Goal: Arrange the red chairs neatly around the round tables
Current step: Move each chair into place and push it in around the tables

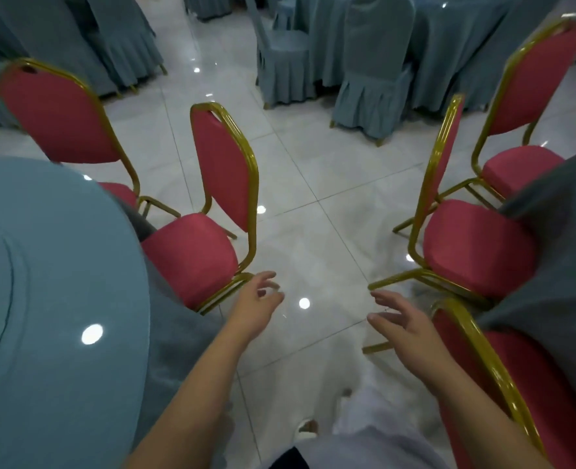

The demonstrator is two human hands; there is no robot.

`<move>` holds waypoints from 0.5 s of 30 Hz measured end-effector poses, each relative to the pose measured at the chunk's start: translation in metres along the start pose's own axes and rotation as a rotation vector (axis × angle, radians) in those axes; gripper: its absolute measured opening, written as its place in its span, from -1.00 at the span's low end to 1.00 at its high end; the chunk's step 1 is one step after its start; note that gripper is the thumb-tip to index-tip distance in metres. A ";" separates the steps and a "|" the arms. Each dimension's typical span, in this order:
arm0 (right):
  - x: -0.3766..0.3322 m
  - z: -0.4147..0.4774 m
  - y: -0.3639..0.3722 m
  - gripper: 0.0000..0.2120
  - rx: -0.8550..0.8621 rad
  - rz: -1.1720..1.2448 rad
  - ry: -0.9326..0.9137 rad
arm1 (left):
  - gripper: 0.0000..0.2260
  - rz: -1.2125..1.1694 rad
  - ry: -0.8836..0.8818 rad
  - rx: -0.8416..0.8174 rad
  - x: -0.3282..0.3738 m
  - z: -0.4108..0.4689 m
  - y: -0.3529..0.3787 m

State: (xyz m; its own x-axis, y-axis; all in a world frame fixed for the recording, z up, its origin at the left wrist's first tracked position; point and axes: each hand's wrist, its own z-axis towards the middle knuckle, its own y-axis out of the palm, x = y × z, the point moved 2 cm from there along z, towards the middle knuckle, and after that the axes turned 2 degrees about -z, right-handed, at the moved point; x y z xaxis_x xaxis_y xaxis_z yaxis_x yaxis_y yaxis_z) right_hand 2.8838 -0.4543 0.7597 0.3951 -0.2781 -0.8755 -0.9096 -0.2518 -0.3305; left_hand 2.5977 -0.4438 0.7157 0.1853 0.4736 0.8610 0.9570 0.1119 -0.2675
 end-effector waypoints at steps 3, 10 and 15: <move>-0.015 0.078 -0.009 -0.70 0.040 0.040 0.017 | -0.63 0.026 0.013 0.028 0.027 0.067 -0.018; -0.066 0.243 0.008 -0.71 -0.060 0.040 -0.019 | -0.42 0.035 -0.072 0.215 0.096 0.208 -0.057; -0.132 0.369 0.024 -0.69 -0.248 -0.038 -0.058 | -0.28 -0.002 -0.119 0.322 0.148 0.300 -0.091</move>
State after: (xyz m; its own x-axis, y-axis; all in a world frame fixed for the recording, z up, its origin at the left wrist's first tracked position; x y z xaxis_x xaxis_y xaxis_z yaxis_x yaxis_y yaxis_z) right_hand 2.7619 -0.0815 0.7375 0.4139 -0.2123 -0.8852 -0.8320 -0.4829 -0.2732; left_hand 2.4714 -0.1219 0.7381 0.1380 0.5700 0.8100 0.8341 0.3741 -0.4053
